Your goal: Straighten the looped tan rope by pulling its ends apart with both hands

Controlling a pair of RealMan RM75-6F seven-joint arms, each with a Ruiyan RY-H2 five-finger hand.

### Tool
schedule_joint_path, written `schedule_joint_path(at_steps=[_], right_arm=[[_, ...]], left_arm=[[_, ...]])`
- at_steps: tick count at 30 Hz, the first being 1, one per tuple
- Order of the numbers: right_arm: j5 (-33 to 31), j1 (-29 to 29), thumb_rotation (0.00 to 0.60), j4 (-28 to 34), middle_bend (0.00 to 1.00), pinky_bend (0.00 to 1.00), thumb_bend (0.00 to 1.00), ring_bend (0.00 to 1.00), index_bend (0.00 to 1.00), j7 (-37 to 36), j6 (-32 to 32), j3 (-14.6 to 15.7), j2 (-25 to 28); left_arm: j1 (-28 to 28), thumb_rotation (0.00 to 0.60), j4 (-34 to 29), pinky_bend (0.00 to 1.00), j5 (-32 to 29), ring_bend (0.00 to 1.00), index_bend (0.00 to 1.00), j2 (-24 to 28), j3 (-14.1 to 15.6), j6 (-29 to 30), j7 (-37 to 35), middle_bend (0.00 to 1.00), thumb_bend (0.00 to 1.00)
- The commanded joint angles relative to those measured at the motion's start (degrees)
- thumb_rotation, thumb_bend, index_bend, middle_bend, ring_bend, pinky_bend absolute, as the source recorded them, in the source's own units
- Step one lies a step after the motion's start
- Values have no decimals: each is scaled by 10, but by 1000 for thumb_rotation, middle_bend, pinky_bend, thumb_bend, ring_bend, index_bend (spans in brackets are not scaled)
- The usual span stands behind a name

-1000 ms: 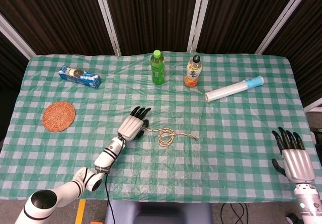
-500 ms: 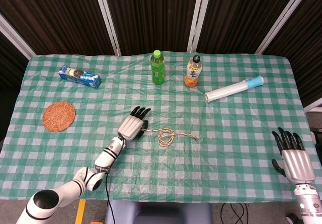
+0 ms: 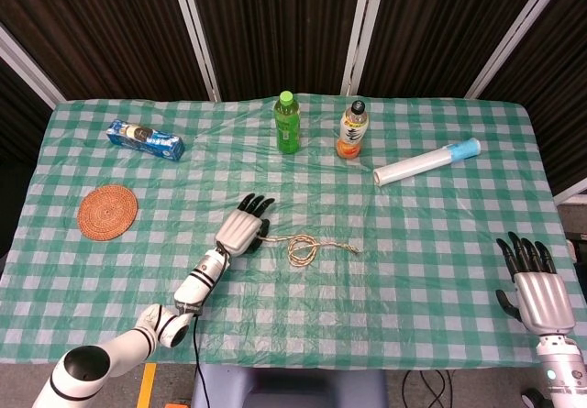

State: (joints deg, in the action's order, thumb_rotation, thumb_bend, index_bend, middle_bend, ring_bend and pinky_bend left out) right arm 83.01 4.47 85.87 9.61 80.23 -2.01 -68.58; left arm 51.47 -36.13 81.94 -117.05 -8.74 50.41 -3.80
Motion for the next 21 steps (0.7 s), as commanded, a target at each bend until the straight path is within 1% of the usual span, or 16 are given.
schedule_joint_path(at_steps=[1, 8, 9, 11, 13, 15, 18, 21], right_arm=[[0, 0, 600, -1, 0, 0, 400, 0, 0, 0, -1, 0, -1], [2, 4, 600, -5, 0, 0, 400, 0, 0, 2, -5, 0, -4], [5, 7, 600, -8, 0, 0, 400, 0, 0, 3, -6, 1, -7], [32, 30, 600, -15, 0, 0, 400, 0, 11, -4, -19, -2, -18], [48, 49, 600, -20, 0, 0, 400, 0, 88, -3, -30, -6, -26], [65, 74, 600, -16, 0, 0, 400, 0, 225, 3, -47, -12, -37], [78, 113, 600, -8, 0, 0, 395, 0, 361, 20, -81, -23, -57], [74, 152, 600, -7, 0, 0, 394, 0, 424, 49, -123, -35, -84]], left_arm=[[-1, 600, 0, 31, -2, 0, 630, -1, -1, 1, 2, 67, 469], [-6, 600, -11, 31, 2, 0, 659, 6, 2, 19, 2, 76, 481], [-9, 600, -18, 30, 5, 0, 663, 10, 3, 26, 2, 78, 481], [-23, 600, -43, 31, 17, 0, 665, 27, 16, 53, 8, 79, 481], [-31, 600, -65, 31, 19, 0, 666, 39, 20, 60, 14, 81, 482], [-37, 600, -87, 31, 17, 0, 667, 49, 22, 61, 23, 82, 482], [-43, 600, -111, 31, 13, 0, 666, 61, 22, 65, 35, 82, 482], [-50, 600, -133, 31, 11, 0, 666, 70, 22, 70, 46, 83, 481]])
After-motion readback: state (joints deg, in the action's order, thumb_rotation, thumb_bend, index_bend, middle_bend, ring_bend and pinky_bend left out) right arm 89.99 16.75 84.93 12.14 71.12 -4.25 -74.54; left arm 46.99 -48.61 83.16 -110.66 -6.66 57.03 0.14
